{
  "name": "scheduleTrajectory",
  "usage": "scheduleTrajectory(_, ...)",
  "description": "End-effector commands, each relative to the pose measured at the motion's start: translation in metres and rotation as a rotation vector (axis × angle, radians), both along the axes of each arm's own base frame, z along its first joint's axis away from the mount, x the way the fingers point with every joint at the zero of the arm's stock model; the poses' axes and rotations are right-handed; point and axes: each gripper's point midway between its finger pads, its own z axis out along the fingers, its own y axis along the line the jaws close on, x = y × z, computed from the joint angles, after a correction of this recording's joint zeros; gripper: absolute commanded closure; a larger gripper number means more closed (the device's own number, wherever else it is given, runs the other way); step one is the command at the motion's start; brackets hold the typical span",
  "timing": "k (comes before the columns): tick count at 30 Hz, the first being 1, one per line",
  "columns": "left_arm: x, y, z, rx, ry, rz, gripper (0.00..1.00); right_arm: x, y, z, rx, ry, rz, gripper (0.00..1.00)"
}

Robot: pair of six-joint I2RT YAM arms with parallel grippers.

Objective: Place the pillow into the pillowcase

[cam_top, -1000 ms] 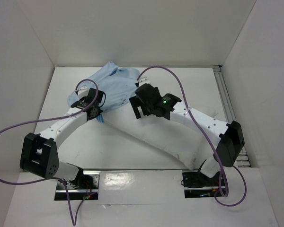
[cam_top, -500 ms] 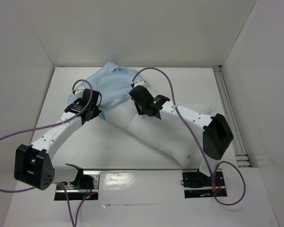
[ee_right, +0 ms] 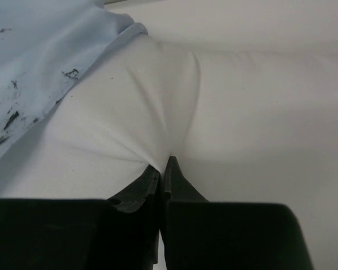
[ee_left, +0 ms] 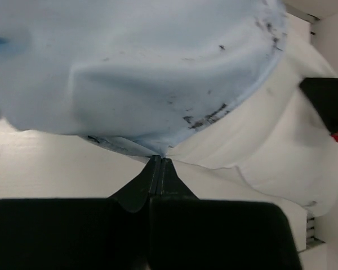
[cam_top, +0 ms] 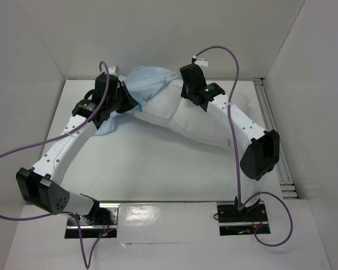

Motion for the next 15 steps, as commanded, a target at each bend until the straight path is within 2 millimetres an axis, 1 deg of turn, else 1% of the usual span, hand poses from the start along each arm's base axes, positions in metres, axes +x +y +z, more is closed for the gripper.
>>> scheduleTrajectory(1, 0.003, -0.042, 0.032, -0.073, -0.054, -0.197, 1.00, -0.005, 0.026, 0.102, 0.195, -0.237, -0.014, 1.00)
scheduleTrajectory(2, 0.000, -0.053, 0.028, -0.075, -0.040, -0.227, 1.00, -0.011, 0.039, 0.092, 0.197, -0.222, -0.001, 1.00)
scheduleTrajectory(3, 0.003, -0.055, 0.018, -0.077, -0.013, -0.220, 1.00, -0.014, 0.045, 0.085, 0.215, -0.210, -0.001, 1.00)
scheduleTrajectory(4, 0.000, -0.065, 0.005, -0.091, 0.021, -0.243, 1.00, -0.016, 0.054, 0.071, 0.219, -0.184, 0.015, 1.00)
scheduleTrajectory(5, -0.005, -0.076, -0.002, -0.104, 0.041, -0.272, 1.00, -0.020, 0.066, 0.040, 0.211, -0.118, 0.044, 1.00)
scheduleTrajectory(6, -0.014, -0.090, -0.010, -0.141, 0.079, -0.321, 1.00, -0.020, 0.071, 0.028, 0.240, -0.093, 0.036, 1.00)
scheduleTrajectory(7, -0.023, -0.099, -0.027, -0.151, 0.126, -0.347, 1.00, -0.022, 0.074, 0.021, 0.262, -0.079, 0.039, 1.00)
scheduleTrajectory(8, -0.037, -0.117, -0.028, -0.180, 0.141, -0.414, 1.00, -0.022, 0.076, -0.003, 0.265, -0.028, 0.049, 1.00)
scheduleTrajectory(9, -0.044, -0.125, -0.032, -0.192, 0.157, -0.435, 1.00, -0.020, 0.076, -0.008, 0.298, -0.020, 0.044, 1.00)
scheduleTrajectory(10, -0.052, -0.128, -0.031, -0.193, 0.155, -0.451, 1.00, -0.020, 0.073, -0.015, 0.308, -0.002, 0.037, 1.00)
scheduleTrajectory(11, -0.061, -0.131, -0.023, -0.205, 0.142, -0.475, 1.00, -0.020, 0.072, -0.026, 0.312, 0.020, 0.046, 1.00)
scheduleTrajectory(12, -0.064, -0.130, -0.019, -0.214, 0.130, -0.485, 1.00, -0.015, 0.063, -0.023, 0.335, 0.012, 0.028, 1.00)
scheduleTrajectory(13, -0.066, -0.129, -0.012, -0.220, 0.112, -0.487, 1.00, -0.012, 0.059, -0.024, 0.345, 0.007, 0.013, 1.00)
scheduleTrajectory(14, -0.067, -0.129, -0.001, -0.228, 0.087, -0.490, 1.00, -0.012, 0.054, -0.024, 0.350, 0.012, 0.012, 1.00)
scheduleTrajectory(15, -0.064, -0.124, 0.010, -0.236, 0.060, -0.482, 1.00, -0.009, 0.047, -0.019, 0.356, 0.000, -0.002, 1.00)
